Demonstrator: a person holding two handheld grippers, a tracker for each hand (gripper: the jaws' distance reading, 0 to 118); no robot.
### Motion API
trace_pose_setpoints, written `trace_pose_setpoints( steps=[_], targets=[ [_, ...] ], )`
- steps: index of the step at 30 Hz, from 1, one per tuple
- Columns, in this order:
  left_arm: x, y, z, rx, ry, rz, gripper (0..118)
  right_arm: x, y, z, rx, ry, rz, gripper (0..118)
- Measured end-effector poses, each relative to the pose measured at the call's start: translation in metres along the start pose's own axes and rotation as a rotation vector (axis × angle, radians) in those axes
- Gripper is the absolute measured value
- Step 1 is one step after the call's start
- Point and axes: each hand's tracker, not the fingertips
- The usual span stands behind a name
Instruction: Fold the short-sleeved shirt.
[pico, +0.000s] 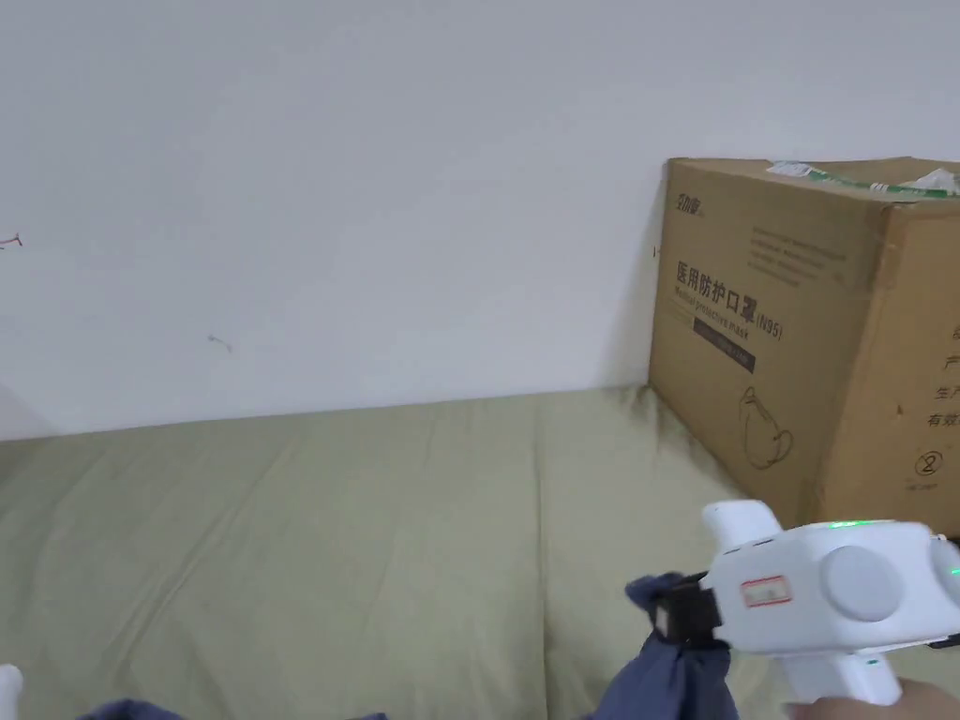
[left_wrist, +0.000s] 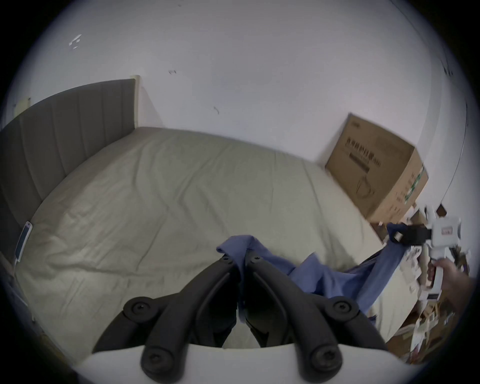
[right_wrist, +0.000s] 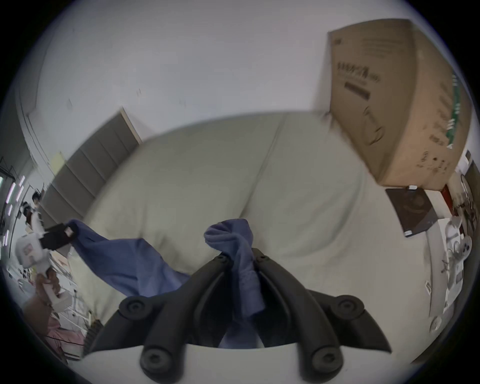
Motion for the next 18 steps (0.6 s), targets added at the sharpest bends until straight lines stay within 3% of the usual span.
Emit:
trace_pose_setpoints(
  steps=[9, 18],
  targets=[
    [0.033, 0.077, 0.102, 0.224, -0.038, -0.086, 3, -0.019, 0.027, 0.144, 0.213, -0.009, 0.019, 10],
    [0.077, 0.163, 0.150, 0.329, -0.055, -0.172, 3, -0.024, 0.076, 0.222, 0.407, -0.088, -0.055, 10]
  ],
)
